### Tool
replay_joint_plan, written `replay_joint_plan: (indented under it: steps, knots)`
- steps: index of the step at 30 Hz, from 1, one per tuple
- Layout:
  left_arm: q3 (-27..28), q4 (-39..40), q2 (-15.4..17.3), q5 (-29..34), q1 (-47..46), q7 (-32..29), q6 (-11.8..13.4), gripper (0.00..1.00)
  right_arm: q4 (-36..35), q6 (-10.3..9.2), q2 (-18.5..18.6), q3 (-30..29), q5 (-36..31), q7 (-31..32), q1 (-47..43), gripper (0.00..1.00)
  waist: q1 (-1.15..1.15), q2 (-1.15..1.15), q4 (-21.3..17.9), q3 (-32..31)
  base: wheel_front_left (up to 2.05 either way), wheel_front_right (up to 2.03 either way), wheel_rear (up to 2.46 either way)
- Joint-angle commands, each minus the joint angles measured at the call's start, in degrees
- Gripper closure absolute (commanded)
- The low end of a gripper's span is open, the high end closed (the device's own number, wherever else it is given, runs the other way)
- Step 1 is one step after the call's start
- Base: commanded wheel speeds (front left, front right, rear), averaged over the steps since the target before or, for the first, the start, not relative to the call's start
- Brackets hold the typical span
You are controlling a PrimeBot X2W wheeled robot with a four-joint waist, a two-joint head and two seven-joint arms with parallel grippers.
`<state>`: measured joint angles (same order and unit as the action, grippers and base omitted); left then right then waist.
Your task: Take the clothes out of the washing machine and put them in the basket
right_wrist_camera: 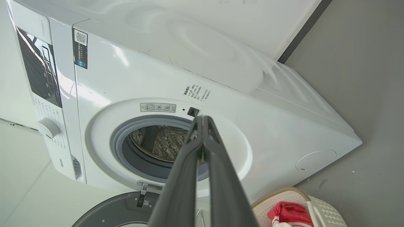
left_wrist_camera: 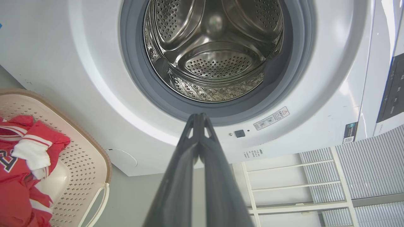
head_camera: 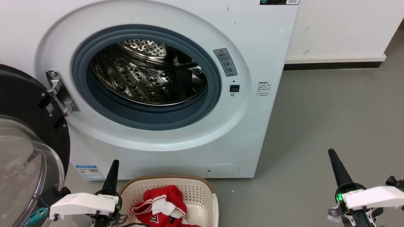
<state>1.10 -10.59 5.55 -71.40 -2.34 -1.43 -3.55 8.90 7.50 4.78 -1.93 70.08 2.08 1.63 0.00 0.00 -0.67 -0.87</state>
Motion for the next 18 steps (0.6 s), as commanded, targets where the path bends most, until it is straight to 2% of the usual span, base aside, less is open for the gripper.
replay_joint_plan:
  steps: [1,18]
  knots:
    - [0.45,0.07,-0.02,-1.38,-1.29,-0.35,-0.48,1.00,0.01,0.00,0.27,-0.21,1.68,0.17,1.57,1.00,0.00,0.00,0.02,0.03,0.00,0.00,0.00]
    - [1.93,-1.34,-0.69,-9.89,-2.53,-1.87,-1.99,1.00,2.08,-0.01,0.10,-1.03,10.94,1.11,2.85,1.00,0.00,0.00,0.26,0.40,0.00,0.00,0.00]
